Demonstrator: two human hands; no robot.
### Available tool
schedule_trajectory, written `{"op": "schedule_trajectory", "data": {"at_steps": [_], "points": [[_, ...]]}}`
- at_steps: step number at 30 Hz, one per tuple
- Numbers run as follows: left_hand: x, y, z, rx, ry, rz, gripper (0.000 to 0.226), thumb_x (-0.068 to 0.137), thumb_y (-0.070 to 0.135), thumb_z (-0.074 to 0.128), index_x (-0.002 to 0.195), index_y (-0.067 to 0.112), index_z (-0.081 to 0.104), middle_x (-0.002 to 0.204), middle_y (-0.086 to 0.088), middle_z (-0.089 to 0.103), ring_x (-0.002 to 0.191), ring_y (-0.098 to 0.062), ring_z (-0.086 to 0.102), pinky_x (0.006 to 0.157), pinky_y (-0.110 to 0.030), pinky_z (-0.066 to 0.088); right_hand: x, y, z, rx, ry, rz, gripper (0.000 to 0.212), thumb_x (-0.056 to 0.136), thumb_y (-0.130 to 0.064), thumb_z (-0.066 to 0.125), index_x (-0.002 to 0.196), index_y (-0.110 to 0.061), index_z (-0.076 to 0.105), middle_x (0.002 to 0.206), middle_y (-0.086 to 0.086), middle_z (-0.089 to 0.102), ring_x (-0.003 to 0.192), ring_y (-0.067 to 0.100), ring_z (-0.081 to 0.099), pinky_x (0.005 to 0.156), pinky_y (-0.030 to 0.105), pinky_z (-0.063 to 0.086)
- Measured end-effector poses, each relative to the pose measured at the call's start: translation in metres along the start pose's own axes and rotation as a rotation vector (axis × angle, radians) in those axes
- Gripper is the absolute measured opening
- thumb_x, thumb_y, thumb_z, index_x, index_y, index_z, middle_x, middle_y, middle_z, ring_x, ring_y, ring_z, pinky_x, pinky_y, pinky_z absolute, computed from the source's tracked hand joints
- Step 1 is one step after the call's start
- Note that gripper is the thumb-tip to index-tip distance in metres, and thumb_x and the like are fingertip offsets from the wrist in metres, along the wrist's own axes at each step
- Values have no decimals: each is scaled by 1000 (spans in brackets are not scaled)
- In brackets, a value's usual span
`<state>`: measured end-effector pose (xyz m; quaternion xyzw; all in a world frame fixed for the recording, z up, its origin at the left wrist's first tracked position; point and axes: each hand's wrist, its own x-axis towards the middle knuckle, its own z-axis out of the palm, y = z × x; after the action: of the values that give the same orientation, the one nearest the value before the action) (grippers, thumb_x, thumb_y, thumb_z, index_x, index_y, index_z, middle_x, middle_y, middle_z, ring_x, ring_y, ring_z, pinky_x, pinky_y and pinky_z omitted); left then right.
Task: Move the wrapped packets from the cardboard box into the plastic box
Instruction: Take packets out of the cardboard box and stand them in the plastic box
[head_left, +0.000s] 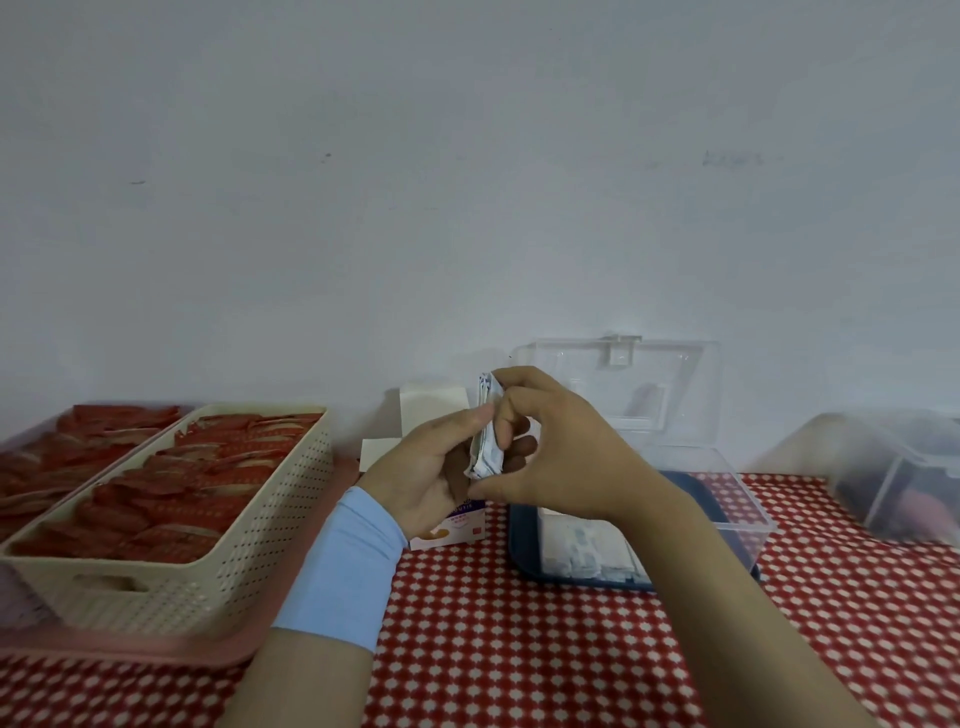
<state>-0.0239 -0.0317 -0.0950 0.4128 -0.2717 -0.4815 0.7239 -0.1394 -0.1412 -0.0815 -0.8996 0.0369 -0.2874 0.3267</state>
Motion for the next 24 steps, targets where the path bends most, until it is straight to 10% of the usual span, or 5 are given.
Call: {"op": "schedule_trajectory", "data": {"at_steps": [13,18,24], "points": [[-1,2,-5,-34,34,-22,40,80,32,65,111,7,72,103,-18,71,87,-27,71,69,-36,62,1,0,4,-95,-14,-47,42,55,-33,93,76,-27,57,152,-25,32,116,-24,45,87,10,46],[-1,1,-3,-22,-22,-17,36,84,26,59,112,5,69,105,-15,73,89,-25,74,72,-33,62,1,4,9,6,26,-87,38,60,-18,91,69,-14,55,123,-15,56,90,11,68,71,29,60],[-1,4,-5,14,-16,-15,42,83,24,62,120,3,64,101,-17,71,87,-27,73,65,-34,60,1,7,8,-62,50,-137,36,63,-25,90,72,-17,56,137,-16,50,114,0,61,82,23,56]]}}
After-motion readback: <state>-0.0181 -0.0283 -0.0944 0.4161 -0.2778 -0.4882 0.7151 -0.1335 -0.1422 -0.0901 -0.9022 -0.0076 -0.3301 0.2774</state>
